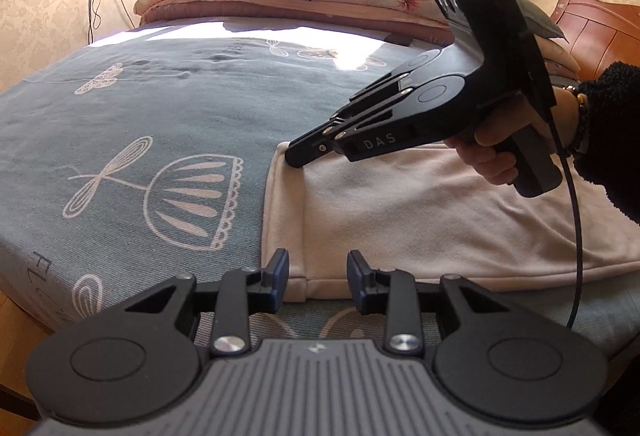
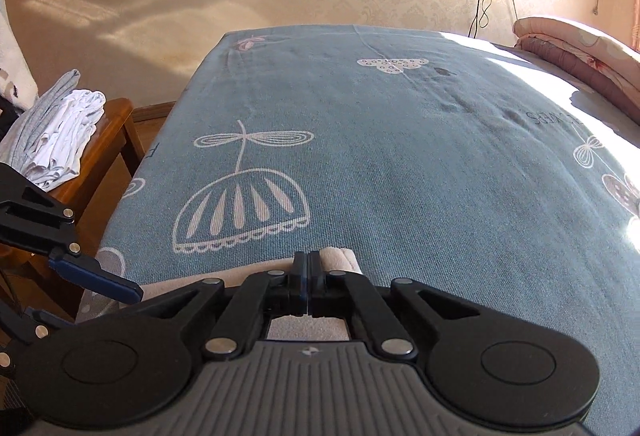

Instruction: Fold clothes

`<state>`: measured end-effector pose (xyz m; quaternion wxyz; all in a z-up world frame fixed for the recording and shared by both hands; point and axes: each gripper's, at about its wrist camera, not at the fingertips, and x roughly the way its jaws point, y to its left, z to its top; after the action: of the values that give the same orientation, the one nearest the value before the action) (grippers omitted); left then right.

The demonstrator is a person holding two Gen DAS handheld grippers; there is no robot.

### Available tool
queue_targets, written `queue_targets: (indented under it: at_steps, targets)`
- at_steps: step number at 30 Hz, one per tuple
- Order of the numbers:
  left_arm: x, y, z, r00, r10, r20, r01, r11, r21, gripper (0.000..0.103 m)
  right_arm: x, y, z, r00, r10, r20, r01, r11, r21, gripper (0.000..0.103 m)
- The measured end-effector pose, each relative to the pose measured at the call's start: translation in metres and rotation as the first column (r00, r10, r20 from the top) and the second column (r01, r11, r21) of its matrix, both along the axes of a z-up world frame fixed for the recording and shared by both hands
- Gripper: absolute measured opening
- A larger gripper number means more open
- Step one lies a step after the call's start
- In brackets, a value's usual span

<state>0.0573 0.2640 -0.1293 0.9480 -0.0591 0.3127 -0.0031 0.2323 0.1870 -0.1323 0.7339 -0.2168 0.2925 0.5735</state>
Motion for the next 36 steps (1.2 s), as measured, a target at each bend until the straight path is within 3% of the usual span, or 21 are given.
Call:
queue_targets:
  at_steps: [2,4,8,11,14,19,21,25,30,33,36]
  targets:
    - [-0.004,-0.004,0.012,0.999,0.023,0.026,-0.023,1.0,-0.002,0.035,-0.006,-0.006,0.015,0.999,-0.041,0.03,0.041,0.999,-0.018,0.013]
    - [-0.007,-0.008,0.025,0.998,0.047,0.052,-0.047,0.999,-0.004,0.046,-0.009,-0.022,0.038,0.993,-0.106,0.059,0.107,0.994,-0.018,0.027]
    - [-0.014,-0.016,0.049,0.99,0.093,0.103,-0.093,0.996,-0.01,0.088,-0.019,-0.075,0.086,0.962,-0.243,0.124,0.245,0.97,0.001,0.055]
    - [-0.013,-0.03,0.073,0.984,0.086,0.153,-0.085,0.996,-0.01,0.089,-0.035,-0.128,0.12,0.929,-0.323,0.182,0.324,0.946,0.029,0.067]
    - [0.003,-0.048,0.095,0.987,0.073,0.144,-0.066,0.996,-0.057,0.089,-0.055,-0.179,0.142,0.881,-0.392,0.264,0.398,0.917,0.035,0.079]
    - [0.037,-0.086,0.124,0.987,-0.007,0.158,0.027,0.992,-0.121,0.09,-0.086,-0.256,0.162,0.804,-0.473,0.36,0.513,0.858,-0.02,0.082]
    - [0.057,-0.101,0.127,0.987,-0.038,0.153,0.063,0.985,-0.161,0.096,-0.096,-0.283,0.164,0.77,-0.51,0.383,0.566,0.823,-0.041,0.085]
    - [0.114,-0.135,0.094,0.998,-0.057,0.03,0.062,0.98,-0.19,0.098,-0.105,-0.328,0.158,0.703,-0.584,0.406,0.657,0.752,-0.058,0.09]
    - [0.173,-0.173,0.039,0.989,-0.086,-0.119,0.062,0.98,-0.189,0.098,-0.092,-0.369,0.131,0.631,-0.688,0.36,0.751,0.657,-0.061,0.09]
    - [0.193,-0.183,0.018,0.987,-0.093,-0.131,0.071,0.984,-0.164,0.098,-0.08,-0.37,0.111,0.612,-0.677,0.408,0.763,0.641,-0.081,0.088]
    - [0.211,-0.19,0.004,0.989,-0.093,-0.112,0.078,0.988,-0.134,0.098,-0.062,-0.357,0.095,0.614,-0.605,0.507,0.747,0.653,-0.126,0.088]
